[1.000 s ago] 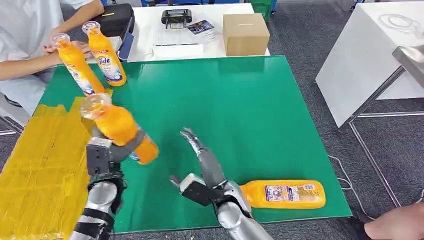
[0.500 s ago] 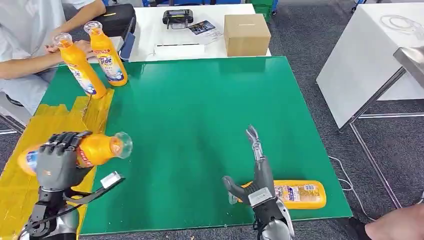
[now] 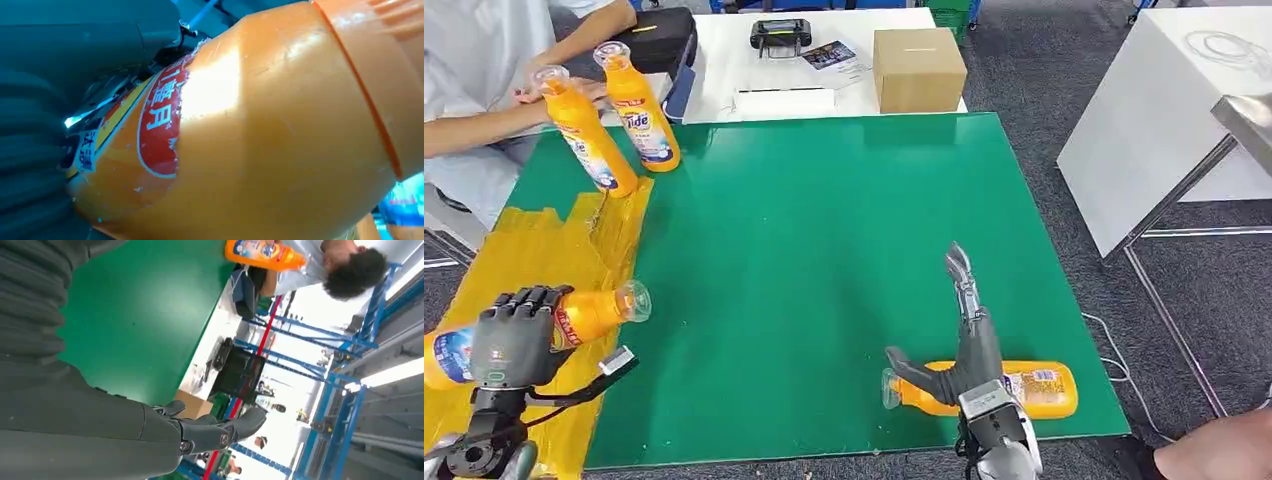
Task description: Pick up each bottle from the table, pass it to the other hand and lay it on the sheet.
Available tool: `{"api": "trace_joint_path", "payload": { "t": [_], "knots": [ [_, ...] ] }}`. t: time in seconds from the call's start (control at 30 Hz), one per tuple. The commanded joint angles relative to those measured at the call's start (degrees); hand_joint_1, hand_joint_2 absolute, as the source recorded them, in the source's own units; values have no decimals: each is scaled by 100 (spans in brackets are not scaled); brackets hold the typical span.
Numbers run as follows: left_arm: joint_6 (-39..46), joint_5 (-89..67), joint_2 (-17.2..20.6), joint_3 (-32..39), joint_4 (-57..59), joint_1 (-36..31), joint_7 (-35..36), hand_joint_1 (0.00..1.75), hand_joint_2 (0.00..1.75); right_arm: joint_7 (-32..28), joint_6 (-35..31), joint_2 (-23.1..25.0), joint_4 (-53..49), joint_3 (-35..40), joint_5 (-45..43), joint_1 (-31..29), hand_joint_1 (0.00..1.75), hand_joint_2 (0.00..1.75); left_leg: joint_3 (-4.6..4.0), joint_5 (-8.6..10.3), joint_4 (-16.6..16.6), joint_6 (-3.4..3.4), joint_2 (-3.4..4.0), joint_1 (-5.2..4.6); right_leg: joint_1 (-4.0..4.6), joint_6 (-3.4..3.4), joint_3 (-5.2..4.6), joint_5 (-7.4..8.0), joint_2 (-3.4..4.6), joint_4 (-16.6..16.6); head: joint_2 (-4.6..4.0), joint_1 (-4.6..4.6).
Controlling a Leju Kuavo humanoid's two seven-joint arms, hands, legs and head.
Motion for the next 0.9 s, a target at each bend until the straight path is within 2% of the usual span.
{"api": "trace_joint_path", "payload": {
  "t": [0.03, 0.13, 0.17, 0.2, 0.23, 0.3, 0.37, 0.4, 0.5, 0.53, 0.57, 0.63, 0.67, 0.7, 0.73, 0.77, 0.9],
  "knots": [
    [0, 1, 724, -2312, 2179, -1190, 876, 175, 175, -71, 55, -207, 245, -12, -140, -361, 0, 175, 19, 2, -9, 1, -17, -2, 0, -4, 22, -6, -20, -7, 0, -2],
    [0, 344, 72, -1349, 3108, -1513, -550, 175, 175, -34, 111, -210, 368, -6, -207, -504, 0, 175, 46, 0, -17, 1, -23, -3, 2, -9, 52, -7, -25, -17, 0, -2],
    [0, 346, -156, -1033, 3508, -1715, -989, 175, 175, -34, 146, -199, 387, -41, -274, -518, 0, 175, 33, 4, -17, 1, -15, -6, -2, -5, 36, -1, -16, -14, 0, -2],
    [0, 346, -156, -1033, 3508, -1715, -989, 175, 175, -34, 146, -199, 387, -41, -274, -518, 0, 175, 27, 6, -15, 2, -20, -6, -2, -4, 33, 0, -19, -13, 0, -2],
    [0, 271, -345, -863, 3770, -1834, -1192, 175, 175, -41, 170, -192, 397, -87, -322, -528, 0, 175, 36, 3, -14, 2, -21, -1, 3, -6, 46, -2, -22, -16, 0, 0],
    [0, 275, -467, -713, 3908, -1866, -1304, 175, 175, -43, 193, -186, 417, -106, -330, -542, 0, 175, 26, 4, -11, 2, -17, -2, 3, -2, 30, -1, -17, -11, 0, 0],
    [0, 435, -606, -431, 3914, -1836, -1485, 175, 175, -44, 205, -162, 440, -110, -325, -541, 0, 175, 49, -6, -12, 5, -17, 1, 9, -3, 59, -8, -20, -20, 0, -2],
    [0, 438, -630, -383, 3921, -1834, -1518, 175, 175, -44, 206, -158, 443, -111, -324, -540, 0, 175, 23, 1, -9, 3, -13, -1, 6, -1, 29, -1, -12, -11, 0, 0],
    [0, 541, -791, -97, 3973, -1828, -1809, 175, 175, -41, 209, -133, 469, -123, -324, -553, 0, 175, 34, -1, -10, 2, -19, -4, 3, 0, 45, -4, -18, -11, 0, -4],
    [0, 558, -830, -43, 4001, -1833, -1884, 175, 175, -37, 219, -131, 482, -124, -326, -565, 0, 175, 63, -12, -10, 5, -18, 2, 10, -4, 79, -12, -21, -20, 0, 0],
    [0, 575, -861, 8, 4043, -1845, -1967, 175, 175, -33, 234, -131, 500, -119, -326, -580, 0, 175, 37, -1, -9, 3, -18, -4, 4, -1, 48, -3, -18, -11, 0, -2],
    [0, 512, -898, 70, 4124, -1871, -2073, 175, 175, -26, 263, -125, 546, -107, -321, -618, 0, 175, 42, -2, -9, 3, -15, -4, 4, -2, 52, -3, -16, -12, 0, -4],
    [0, 475, -906, 97, 4128, -1882, -2081, 152, 175, -23, 273, -122, 576, -102, -318, -641, 0, 175, 35, 1, -9, 2, -18, -3, 5, -1, 46, -1, -17, -11, 0, 0],
    [0, 455, -913, 129, 4125, -1882, -2093, 152, 175, -22, 277, -118, 592, -99, -316, -655, 0, 175, 30, 3, -7, 2, -15, -4, 3, 0, 37, 1, -14, -7, 0, -2],
    [0, 455, -913, 129, 4125, -1882, -2093, 58, 175, -22, 277, -118, 592, -99, -316, -655, 0, 175, 44, -1, -8, 3, -14, -2, 6, -2, 54, -2, -15, -11, 0, -2],
    [0, 436, -939, 222, 4065, -1868, -2130, 0, 175, -20, 281, -109, 619, -94, -313, -678, 0, 175, 43, 0, -7, 3, -14, -2, 5, -2, 52, -1, -15, -10, 0, -2],
    [0, 447, -1016, 411, 4041, -1882, -2246, 0, 175, -2, 303, -128, 662, -85, -287, -708, 0, 175, 53, -3, -6, 3, -9, 0, 7, -2, 62, -1, -11, -11, 0, 0]
  ]
}}
